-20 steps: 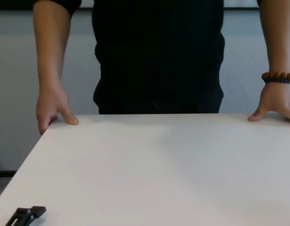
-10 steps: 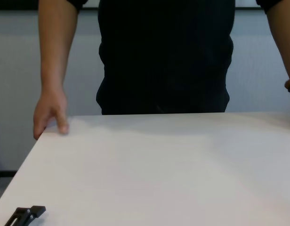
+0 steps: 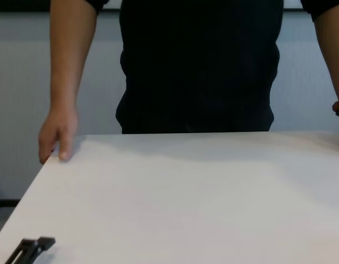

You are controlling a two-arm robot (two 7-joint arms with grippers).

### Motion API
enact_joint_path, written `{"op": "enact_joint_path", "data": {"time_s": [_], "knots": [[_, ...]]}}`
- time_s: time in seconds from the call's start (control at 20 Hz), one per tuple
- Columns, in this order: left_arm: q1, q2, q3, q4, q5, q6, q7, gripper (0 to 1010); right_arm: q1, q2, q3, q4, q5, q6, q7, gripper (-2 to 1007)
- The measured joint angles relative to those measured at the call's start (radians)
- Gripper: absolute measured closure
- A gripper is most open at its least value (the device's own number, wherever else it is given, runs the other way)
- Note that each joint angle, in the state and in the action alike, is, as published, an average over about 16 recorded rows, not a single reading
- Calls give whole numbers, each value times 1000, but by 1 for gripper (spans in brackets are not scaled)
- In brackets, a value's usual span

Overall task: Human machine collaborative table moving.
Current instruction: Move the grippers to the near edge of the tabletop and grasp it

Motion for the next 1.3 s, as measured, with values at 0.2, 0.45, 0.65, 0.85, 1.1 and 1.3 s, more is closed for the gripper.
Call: {"op": "enact_joint_path", "data": {"time_s": [0.2,0.45,0.65,0.85,1.1,1.3], "knots": [[-8,5,0,4,23,9,-5,10,0,0,-1,-1,0,0,-2,5],[-13,12,-2,10,55,21,-17,10,0,1,-3,-1,-4,2,-5,5],[-8,11,-12,13,66,27,-24,10,1,2,-4,0,-6,4,-6,5],[0,6,-24,14,74,32,-25,10,1,2,-5,0,-7,5,-7,5],[8,-6,-42,14,81,36,-17,10,1,3,-5,0,-9,5,-7,5],[13,-18,-57,13,86,38,-9,10,2,3,-6,0,-9,6,-8,5]]}}
